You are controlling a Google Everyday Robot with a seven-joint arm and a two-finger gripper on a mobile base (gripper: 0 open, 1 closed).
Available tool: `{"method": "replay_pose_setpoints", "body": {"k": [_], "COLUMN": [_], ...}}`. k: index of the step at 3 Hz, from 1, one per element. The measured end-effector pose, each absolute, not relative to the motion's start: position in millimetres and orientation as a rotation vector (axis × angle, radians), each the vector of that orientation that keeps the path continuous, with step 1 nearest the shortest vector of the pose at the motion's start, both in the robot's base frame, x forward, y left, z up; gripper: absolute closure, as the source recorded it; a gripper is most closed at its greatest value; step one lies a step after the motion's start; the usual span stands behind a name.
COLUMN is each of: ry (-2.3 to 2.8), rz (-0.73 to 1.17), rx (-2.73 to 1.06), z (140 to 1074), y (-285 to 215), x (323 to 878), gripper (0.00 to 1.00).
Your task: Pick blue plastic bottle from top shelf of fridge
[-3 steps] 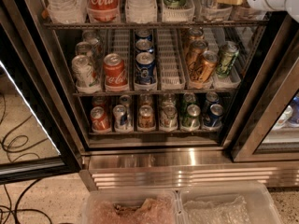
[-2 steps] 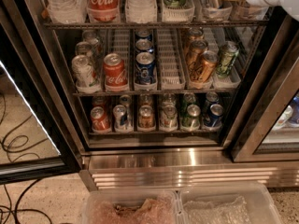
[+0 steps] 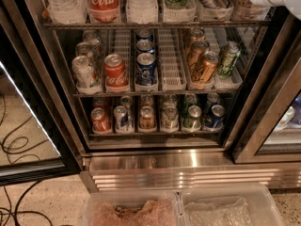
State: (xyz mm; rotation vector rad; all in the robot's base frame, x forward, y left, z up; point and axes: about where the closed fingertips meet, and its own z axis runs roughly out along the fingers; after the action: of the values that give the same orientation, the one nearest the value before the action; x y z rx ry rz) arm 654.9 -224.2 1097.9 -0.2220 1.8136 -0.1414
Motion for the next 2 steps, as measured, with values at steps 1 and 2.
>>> {"method": "replay_pose_setpoints", "body": {"k": [1, 2], "ry": [1.814, 1.814], "rz": [-0.141, -0.141], "rx": [-0.222, -0.222], "z": [1097.9, 1097.9], "y": [-224.2, -224.1], "x": [654.9, 654.9], "gripper": [0.53, 0.51]}}
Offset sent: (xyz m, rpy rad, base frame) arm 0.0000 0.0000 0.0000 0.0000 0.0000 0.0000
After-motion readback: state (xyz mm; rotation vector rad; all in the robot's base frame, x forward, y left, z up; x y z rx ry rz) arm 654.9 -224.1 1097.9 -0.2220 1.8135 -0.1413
